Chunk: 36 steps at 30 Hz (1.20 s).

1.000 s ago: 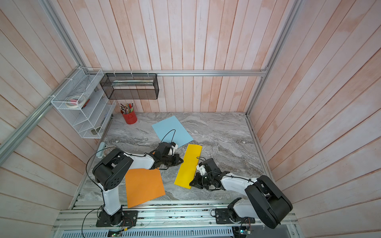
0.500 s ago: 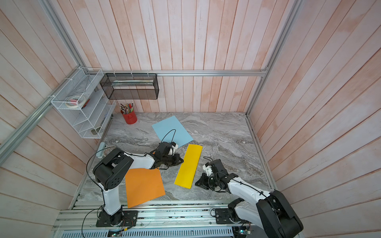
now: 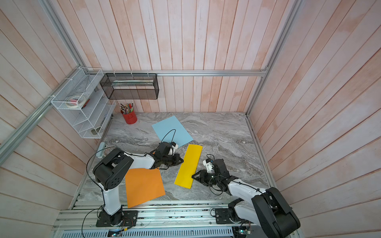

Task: Fold the rectangular paper in half along the long edge
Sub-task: Fold the paper at the center of the board.

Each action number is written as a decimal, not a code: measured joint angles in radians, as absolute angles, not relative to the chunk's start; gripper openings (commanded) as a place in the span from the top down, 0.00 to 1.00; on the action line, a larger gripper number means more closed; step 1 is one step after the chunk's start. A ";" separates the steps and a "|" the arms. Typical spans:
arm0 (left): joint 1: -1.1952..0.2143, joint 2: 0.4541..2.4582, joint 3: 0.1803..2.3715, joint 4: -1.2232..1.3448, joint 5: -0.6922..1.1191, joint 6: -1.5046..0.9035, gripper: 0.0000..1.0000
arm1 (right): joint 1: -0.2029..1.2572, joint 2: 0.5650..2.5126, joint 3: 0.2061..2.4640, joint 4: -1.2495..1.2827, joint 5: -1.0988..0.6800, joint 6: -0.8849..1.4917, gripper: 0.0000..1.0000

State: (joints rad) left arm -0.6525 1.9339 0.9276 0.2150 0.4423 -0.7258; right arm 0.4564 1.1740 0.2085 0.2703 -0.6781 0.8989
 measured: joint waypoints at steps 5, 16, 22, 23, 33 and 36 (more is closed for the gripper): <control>-0.651 1.936 0.928 0.220 0.445 -0.726 1.00 | 0.461 1.190 0.167 0.305 -0.674 0.912 0.56; -0.651 1.938 0.928 0.225 0.450 -0.726 1.00 | 0.487 1.351 0.200 0.473 -0.691 0.913 0.64; -0.651 1.939 0.928 0.226 0.452 -0.727 1.00 | 0.495 1.412 0.209 0.516 -0.685 0.915 0.82; -0.650 1.939 0.928 0.226 0.452 -0.727 1.00 | 0.495 1.416 0.209 0.518 -0.682 0.915 0.85; -0.650 1.939 0.928 0.226 0.453 -0.727 1.00 | 0.496 1.443 0.210 0.528 -0.671 0.916 0.99; -0.650 1.940 0.928 0.226 0.453 -0.727 1.00 | 0.496 1.454 0.219 0.532 -0.678 0.920 0.78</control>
State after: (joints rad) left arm -0.6498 1.9400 0.9276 0.2264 0.4534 -0.7265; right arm 0.4961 1.4540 0.2192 0.5316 -0.6781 0.9195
